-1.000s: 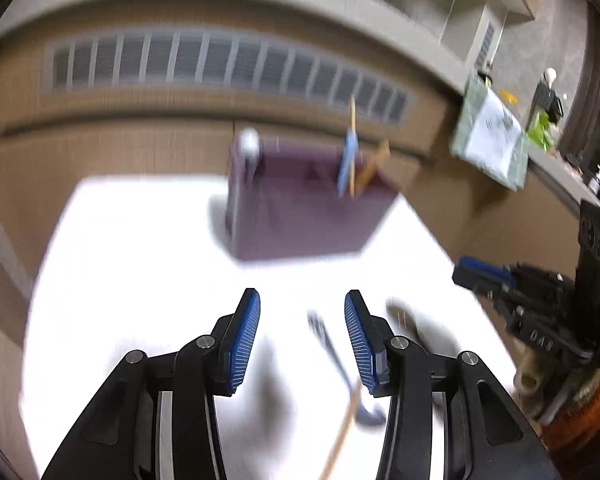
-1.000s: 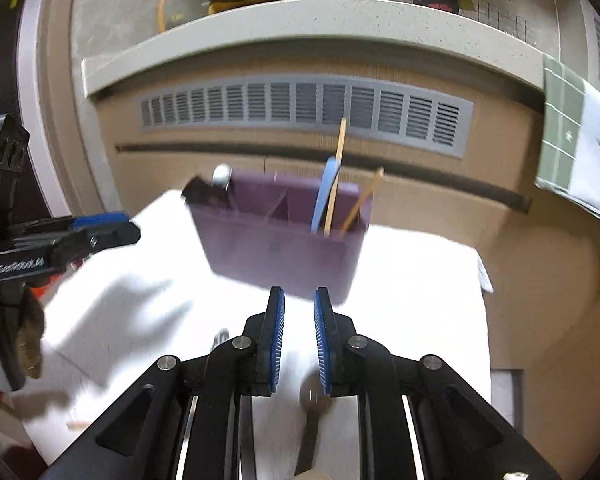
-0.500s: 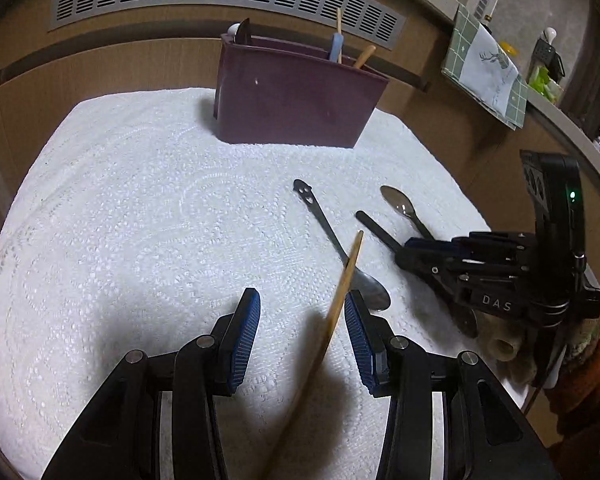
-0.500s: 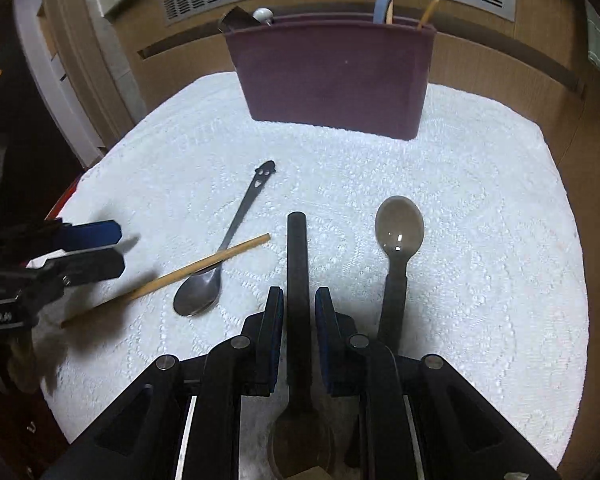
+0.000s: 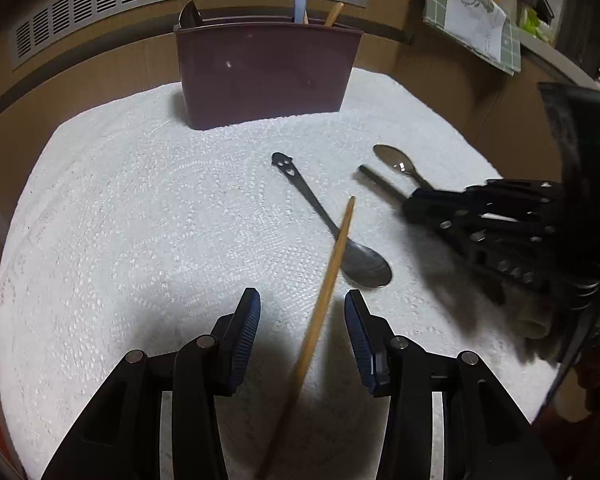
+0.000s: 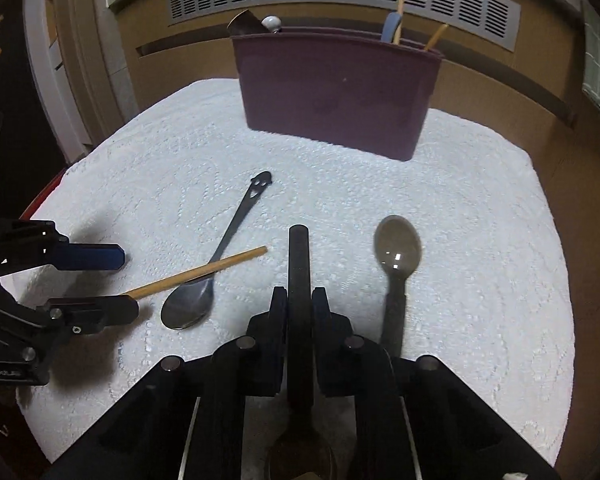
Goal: Organize utensils
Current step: 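Grasp the chopstick with the left tool while the right tool grasps the brown plastic spoon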
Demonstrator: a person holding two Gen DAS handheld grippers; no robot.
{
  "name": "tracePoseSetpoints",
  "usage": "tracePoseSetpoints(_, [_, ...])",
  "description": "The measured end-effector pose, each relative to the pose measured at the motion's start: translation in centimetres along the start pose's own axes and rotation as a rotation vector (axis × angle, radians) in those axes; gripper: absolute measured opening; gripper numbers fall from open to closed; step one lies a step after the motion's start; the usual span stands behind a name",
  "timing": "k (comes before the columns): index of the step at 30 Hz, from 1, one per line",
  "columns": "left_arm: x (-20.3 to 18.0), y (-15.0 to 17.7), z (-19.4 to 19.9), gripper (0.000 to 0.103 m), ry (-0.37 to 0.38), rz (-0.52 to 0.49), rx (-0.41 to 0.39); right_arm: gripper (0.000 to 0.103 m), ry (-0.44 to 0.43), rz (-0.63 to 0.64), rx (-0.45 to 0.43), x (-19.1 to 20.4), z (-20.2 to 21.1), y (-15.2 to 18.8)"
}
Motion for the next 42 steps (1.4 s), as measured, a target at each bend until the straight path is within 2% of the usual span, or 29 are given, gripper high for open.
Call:
tracePoseSetpoints(3, [0.8,-0.6,-0.6,0.045,-0.05,-0.003,-0.006,0.012,-0.006,-0.044,-0.032,-1.0,0.9,0.1])
tracePoseSetpoints(8, [4.1,-1.9,-1.2,0.045,-0.124,0.074,-0.015,0.012,-0.014,-0.085,-0.045,-1.8,1.3,0.4])
tracePoseSetpoints(13, [4.4,-1.8,-1.6,0.044,-0.068,0.115,0.016,0.012,-0.019,-0.085,-0.053,-1.6,1.0,0.3])
tracePoseSetpoints(27, [2.1,-3.1,-2.5,0.036,-0.14,0.034,0.004,0.012,-0.006,-0.081,-0.067,-1.4,1.2,0.5])
tracePoseSetpoints(42, [2.4,-4.1,-3.3,0.035,-0.122,0.035,0.044,0.012,-0.009,-0.083,-0.069,-1.5,1.1,0.6])
Point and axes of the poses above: each gripper's, at about its wrist camera, not at the fingertips, and z roughly against the way its jaws point, x to its left, y to its underside, the point moved 6 cm from there along -z, roughly the way its jaws point, and after that the axes turned 9 degrees about -y, right-handed, at the moved point
